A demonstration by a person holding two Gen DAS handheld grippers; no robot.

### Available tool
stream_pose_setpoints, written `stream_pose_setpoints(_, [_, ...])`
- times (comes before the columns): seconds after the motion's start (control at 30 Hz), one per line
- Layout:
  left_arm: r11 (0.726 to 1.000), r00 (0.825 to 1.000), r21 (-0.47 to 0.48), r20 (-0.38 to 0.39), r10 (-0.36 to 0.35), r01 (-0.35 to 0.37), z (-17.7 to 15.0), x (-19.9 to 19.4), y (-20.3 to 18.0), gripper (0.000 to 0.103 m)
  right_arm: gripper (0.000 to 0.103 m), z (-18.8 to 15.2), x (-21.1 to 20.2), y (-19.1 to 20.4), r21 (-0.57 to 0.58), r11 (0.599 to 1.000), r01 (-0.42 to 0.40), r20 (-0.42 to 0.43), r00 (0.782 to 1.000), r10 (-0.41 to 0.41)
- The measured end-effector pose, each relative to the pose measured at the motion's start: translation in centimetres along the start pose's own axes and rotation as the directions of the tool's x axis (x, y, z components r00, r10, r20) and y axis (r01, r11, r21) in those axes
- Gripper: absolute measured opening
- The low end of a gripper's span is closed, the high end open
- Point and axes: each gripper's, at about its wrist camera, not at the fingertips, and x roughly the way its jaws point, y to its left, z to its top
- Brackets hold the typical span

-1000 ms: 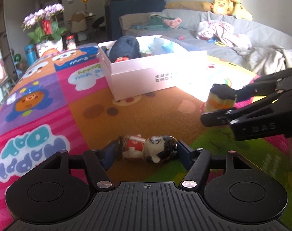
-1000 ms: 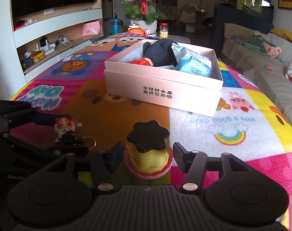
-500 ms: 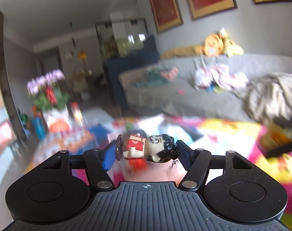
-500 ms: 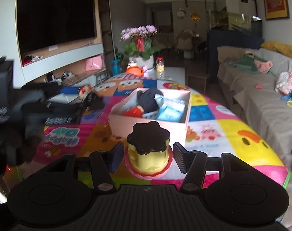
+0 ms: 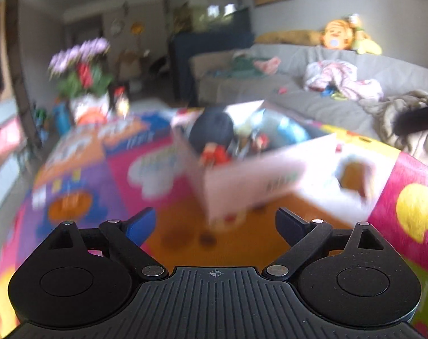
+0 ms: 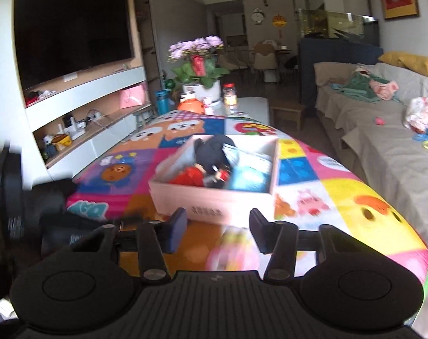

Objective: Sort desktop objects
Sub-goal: 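Grasp the yellow pudding-cup toy with the right gripper and lift it while the left gripper holds the doll, then drop the doll into the pink box with the left gripper while the right gripper drops the pudding-cup toy in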

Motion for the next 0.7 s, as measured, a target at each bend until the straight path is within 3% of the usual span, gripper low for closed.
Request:
stream_pose_setpoints(0.17, [0.994, 1.0, -0.105, -0.022, -0.008, 0.005, -1.9, -1.1, 2.7, 0.097, 0.048, 2.1, 1.9, 0.5, -0.023, 0.999, 0.04, 0.01, 0.999, -0.04])
stream_pose_setpoints(0.3, [0.993, 0.999, -0.113, -0.022, -0.023, 0.021, -2.4, -1.3, 2.3, 0.099, 0.075, 1.3, 3.1, 0.4, -0.032, 0.996, 0.088, -0.015, 0.996, -0.089])
stream_pose_setpoints(0.57, [0.985, 0.992, -0.146, -0.071, -0.105, 0.094, -3.6, -1.3, 0.6, 0.1, 0.079, -4.0, 7.5, 2.4, -0.184, 0.971, 0.153, -0.151, 0.972, -0.182])
stream_pose_setpoints(0.7, [0.989, 0.99, -0.111, -0.092, -0.108, 0.098, -4.5, -1.3, -0.8, 0.101, 0.08, -5.1, 9.7, 2.9, -0.149, 0.973, 0.174, -0.175, 0.964, -0.199])
